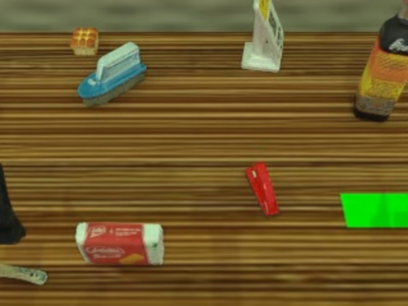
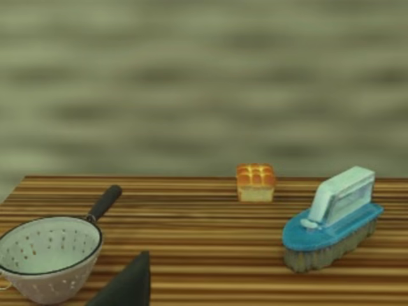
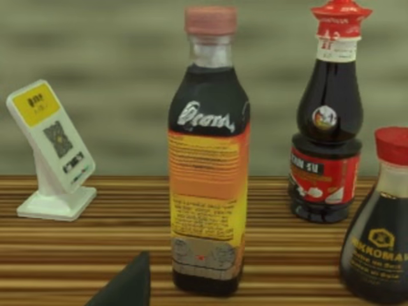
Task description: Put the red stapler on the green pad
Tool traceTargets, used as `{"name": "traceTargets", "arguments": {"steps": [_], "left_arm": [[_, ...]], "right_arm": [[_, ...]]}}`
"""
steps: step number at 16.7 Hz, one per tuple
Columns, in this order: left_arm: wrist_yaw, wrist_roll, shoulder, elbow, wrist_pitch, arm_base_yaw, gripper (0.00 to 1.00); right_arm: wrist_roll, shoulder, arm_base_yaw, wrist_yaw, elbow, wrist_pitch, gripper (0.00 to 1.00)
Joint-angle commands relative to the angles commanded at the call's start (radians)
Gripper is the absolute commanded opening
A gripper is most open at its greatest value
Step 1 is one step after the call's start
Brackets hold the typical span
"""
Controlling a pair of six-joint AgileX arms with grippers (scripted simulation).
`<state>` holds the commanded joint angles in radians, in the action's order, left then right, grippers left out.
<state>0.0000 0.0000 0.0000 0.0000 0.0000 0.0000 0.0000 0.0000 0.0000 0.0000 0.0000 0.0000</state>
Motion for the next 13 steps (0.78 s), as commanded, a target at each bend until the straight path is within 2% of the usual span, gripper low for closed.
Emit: {"name": "traceTargets", "arguments": {"steps": [6,9,13], "left_arm": [[0.000,0.000,0.000,0.000,0.000,0.000,1.00],[0.000,0.000,0.000,0.000,0.000,0.000,1.00],[0.000,0.000,0.000,0.000,0.000,0.000,1.00]], "right_arm": [[0.018,0.103,0.037,-0.003,0.103,-0.073,1.00],[0.047,0.291,0.094,-0.003,0.288,-0.194,1.00],[0.095,0.679,0.190,0.000,0.625,-0.416,1.00]]}}
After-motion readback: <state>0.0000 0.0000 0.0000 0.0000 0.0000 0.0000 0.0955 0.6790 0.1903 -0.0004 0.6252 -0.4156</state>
